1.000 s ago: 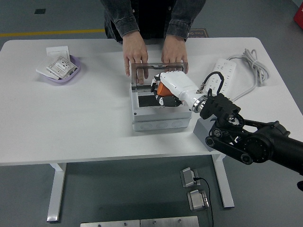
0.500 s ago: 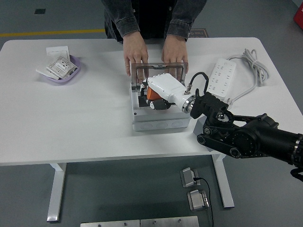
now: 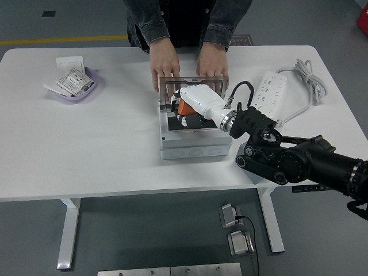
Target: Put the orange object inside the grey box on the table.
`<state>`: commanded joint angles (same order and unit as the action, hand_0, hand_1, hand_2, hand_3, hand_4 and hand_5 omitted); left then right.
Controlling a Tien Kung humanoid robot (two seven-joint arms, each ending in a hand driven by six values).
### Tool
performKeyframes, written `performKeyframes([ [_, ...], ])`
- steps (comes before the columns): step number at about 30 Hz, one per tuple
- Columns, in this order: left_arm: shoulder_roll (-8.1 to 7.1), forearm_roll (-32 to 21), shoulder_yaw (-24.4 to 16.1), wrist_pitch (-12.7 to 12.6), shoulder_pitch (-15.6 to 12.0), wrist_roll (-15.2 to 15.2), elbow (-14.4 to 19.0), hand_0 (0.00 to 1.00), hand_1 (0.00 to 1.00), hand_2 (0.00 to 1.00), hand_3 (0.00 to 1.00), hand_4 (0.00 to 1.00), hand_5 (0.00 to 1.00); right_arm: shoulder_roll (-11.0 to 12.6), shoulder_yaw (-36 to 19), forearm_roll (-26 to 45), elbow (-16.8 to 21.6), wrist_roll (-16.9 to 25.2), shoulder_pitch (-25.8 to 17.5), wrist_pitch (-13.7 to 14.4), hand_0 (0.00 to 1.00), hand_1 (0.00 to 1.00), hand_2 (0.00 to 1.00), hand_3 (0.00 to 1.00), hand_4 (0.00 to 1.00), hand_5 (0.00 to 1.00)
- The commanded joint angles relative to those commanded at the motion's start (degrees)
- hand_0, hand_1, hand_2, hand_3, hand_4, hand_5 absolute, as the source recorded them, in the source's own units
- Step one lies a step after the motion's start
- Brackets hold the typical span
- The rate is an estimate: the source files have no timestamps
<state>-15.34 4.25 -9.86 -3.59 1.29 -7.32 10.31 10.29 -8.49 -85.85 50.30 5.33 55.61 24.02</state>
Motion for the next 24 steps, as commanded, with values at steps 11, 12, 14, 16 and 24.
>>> performKeyframes([
  [11, -0.08, -2.9, 3.4, 0.1, 0.2, 0.6, 0.0, 0.612, 0.656, 0.597, 0.586, 0.648, 0.183, -0.6, -1.3, -0.9, -0.8, 0.9, -0.2, -0.5, 0.126, 0.319, 0.494, 0.646, 0.73, 0.173],
  [12, -0.09, -3.0, 3.5, 0.1, 0.2, 0.6, 0.0, 0.612, 0.656, 0.597, 0.586, 0.648, 0.183, -0.7, -1.3, -0.9, -0.9, 1.0, -0.2, -0.6, 0.126, 0.319, 0.494, 0.646, 0.73, 0.173],
  [14, -0.09, -3.0, 3.5, 0.0, 0.2, 0.6, 0.0, 0.612, 0.656, 0.596, 0.585, 0.646, 0.183, -0.7, -1.3, -0.8, -0.9, 1.1, -0.3, -0.6, 0.312, 0.432, 0.523, 0.66, 0.905, 0.47],
  [16, -0.08, -3.0, 3.6, 0.0, 0.2, 0.6, 0.1, 0.612, 0.656, 0.596, 0.585, 0.646, 0.183, -0.7, -1.4, -0.8, -1.0, 1.1, -0.3, -0.6, 0.312, 0.432, 0.523, 0.66, 0.905, 0.47],
  [24, -0.04, -2.3, 3.4, 0.1, 0.3, 0.5, 0.2, 0.612, 0.656, 0.596, 0.584, 0.645, 0.183, -0.5, -1.4, -0.8, -1.3, 1.2, -0.7, -0.5, 0.394, 0.466, 0.533, 0.689, 0.981, 0.559],
])
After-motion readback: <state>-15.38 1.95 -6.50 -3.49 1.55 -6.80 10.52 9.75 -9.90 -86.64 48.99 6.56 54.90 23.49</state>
